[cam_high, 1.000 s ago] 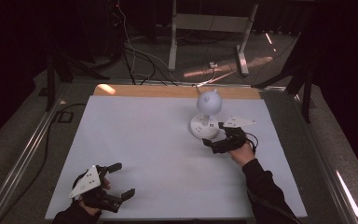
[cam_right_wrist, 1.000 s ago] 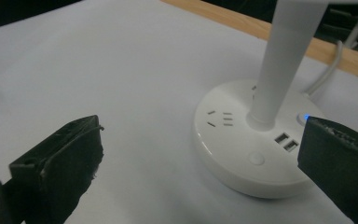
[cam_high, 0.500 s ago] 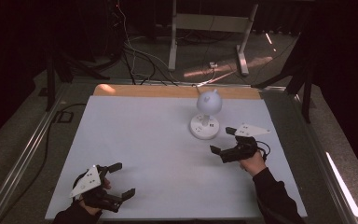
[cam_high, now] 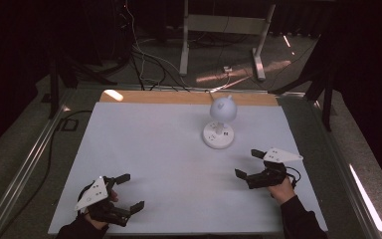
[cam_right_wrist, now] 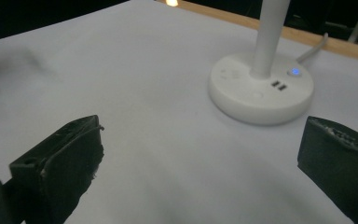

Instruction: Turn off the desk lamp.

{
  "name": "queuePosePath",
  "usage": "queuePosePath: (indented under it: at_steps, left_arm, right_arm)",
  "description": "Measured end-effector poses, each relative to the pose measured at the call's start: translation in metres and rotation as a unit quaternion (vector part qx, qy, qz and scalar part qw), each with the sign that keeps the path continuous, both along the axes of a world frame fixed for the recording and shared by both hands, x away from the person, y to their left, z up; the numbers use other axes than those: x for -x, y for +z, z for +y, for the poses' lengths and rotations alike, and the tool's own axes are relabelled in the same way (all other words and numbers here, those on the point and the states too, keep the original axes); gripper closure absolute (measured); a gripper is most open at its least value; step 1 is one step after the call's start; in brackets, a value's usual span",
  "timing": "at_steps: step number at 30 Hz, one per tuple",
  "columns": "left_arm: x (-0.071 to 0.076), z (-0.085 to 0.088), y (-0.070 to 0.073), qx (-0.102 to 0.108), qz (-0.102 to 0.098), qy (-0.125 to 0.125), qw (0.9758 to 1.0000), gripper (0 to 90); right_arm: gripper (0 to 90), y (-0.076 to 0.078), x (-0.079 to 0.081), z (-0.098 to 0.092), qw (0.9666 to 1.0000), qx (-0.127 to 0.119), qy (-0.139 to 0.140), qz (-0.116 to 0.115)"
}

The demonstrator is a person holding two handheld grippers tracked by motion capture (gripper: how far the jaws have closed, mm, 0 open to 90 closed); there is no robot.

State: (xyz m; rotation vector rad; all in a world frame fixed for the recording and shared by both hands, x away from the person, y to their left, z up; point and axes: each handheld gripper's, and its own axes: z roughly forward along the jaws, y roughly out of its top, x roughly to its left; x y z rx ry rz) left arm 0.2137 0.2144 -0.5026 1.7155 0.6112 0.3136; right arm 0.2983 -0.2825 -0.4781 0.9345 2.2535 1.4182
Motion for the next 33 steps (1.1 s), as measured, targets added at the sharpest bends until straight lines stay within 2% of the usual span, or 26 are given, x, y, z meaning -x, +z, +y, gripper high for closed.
queuePosePath:
  at_steps: [9,15,18,20,24,33]
  left_arm:
    - [0.000,0.000,0.000,-0.003,-0.001,0.000,1.0000,0.4]
    - [0.000,0.000,-0.001,-0.003,-0.001,0.000,1.0000,0.4]
    - [0.000,0.001,-0.001,-0.003,0.000,0.000,1.0000,0.4]
    - [0.000,0.001,-0.001,-0.004,-0.001,0.000,1.0000,0.4]
    - [0.000,0.001,-0.001,-0.003,0.000,0.000,1.0000,0.4]
    - [0.000,0.001,-0.001,-0.004,-0.001,-0.001,1.0000,0.4]
  right_arm:
    - [0.0,-0.012,0.022,-0.021,0.9997,-0.007,-0.019,0.010]
    - [0.0,-0.020,0.034,-0.029,0.9995,0.003,-0.029,0.011]
    - [0.0,-0.025,0.039,-0.032,0.9993,0.001,-0.034,0.016]
    - [0.0,-0.030,0.044,-0.033,0.9992,0.009,-0.037,0.012]
    - [0.0,-0.033,0.045,-0.032,0.9991,0.015,-0.040,0.010]
    - [0.0,-0.030,0.044,-0.030,0.9991,0.009,-0.042,0.001]
